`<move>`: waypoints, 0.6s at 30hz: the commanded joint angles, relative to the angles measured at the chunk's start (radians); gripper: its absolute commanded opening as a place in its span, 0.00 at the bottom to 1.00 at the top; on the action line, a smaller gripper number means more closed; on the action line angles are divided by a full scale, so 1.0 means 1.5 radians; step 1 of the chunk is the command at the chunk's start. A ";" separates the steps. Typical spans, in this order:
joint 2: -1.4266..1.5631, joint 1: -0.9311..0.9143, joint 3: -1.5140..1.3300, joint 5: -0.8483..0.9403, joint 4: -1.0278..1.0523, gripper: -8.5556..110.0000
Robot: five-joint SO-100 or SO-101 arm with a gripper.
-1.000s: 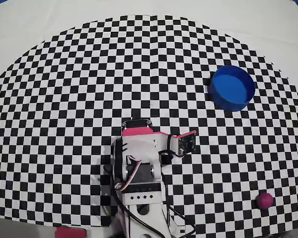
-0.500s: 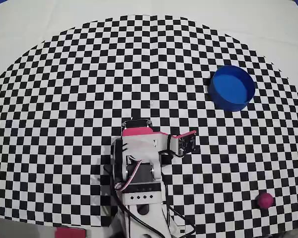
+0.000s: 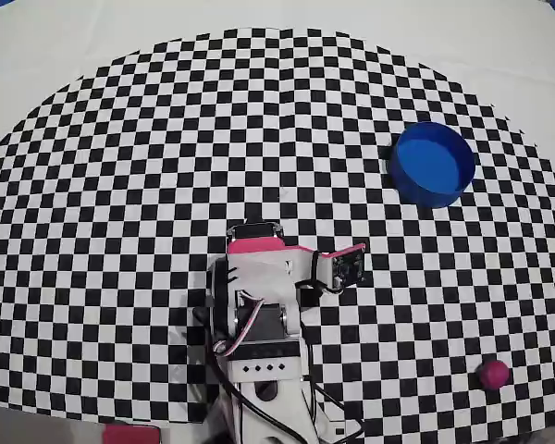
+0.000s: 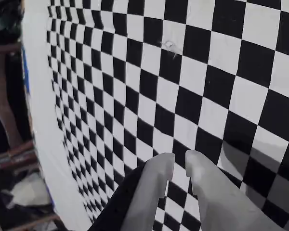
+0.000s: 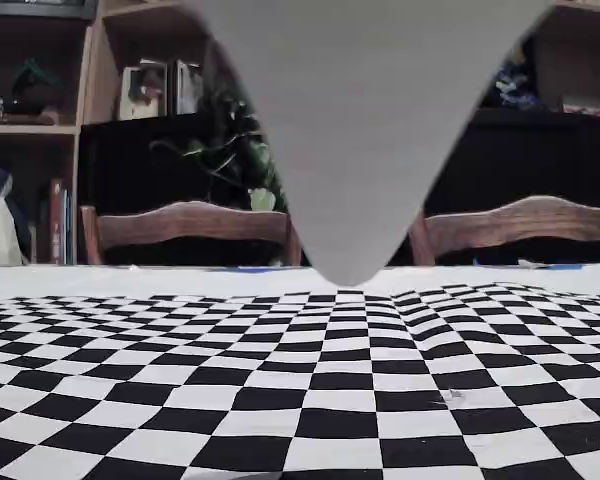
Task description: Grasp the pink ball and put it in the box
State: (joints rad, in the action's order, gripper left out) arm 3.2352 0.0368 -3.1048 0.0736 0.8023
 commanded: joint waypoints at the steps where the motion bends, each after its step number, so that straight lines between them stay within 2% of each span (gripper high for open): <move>1: 0.011 -0.003 -0.005 0.000 0.001 0.07; 13: 0.011 -0.003 -0.005 0.000 0.001 0.07; 18: 0.003 -0.003 -0.005 0.000 -0.064 0.09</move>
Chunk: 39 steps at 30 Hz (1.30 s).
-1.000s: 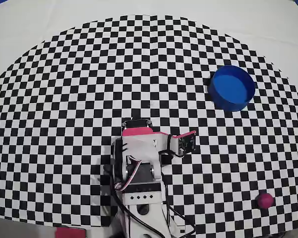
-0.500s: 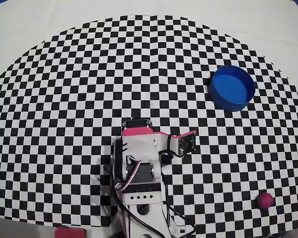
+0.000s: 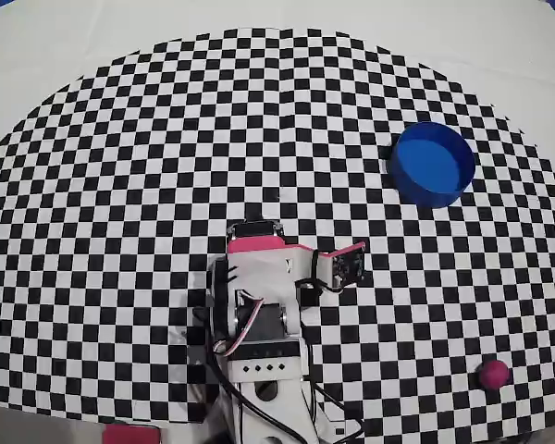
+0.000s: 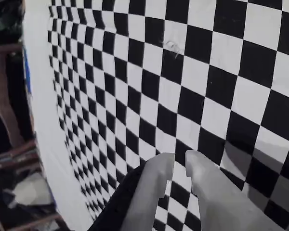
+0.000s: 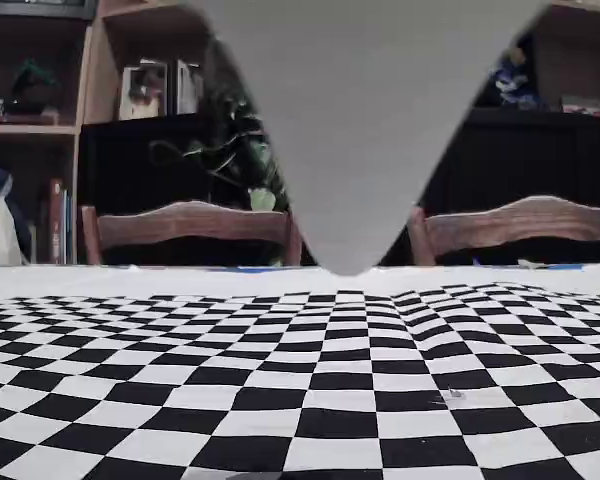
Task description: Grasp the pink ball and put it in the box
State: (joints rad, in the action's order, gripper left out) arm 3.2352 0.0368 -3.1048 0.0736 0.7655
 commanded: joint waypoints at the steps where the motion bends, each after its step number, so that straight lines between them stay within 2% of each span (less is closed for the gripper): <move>1: 0.002 -0.003 -0.005 0.000 -0.062 0.11; 6: -0.014 -0.003 -0.005 0.013 -0.173 0.19; 9: -0.029 -0.004 -0.005 0.070 -0.222 0.23; 14: -0.039 -0.006 -0.005 0.249 -0.246 0.25; 20: -0.040 -0.012 -0.005 0.539 -0.278 0.26; 22: -0.043 -0.017 -0.005 0.621 -0.295 0.31; 24: -0.045 -0.020 -0.005 0.709 -0.306 0.31; 34: -0.049 -0.035 -0.005 0.955 -0.368 0.31; 39: -0.049 -0.028 -0.005 1.009 -0.387 0.31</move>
State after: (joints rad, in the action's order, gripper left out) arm 3.1692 -0.0015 -3.1048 1.5509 0.2071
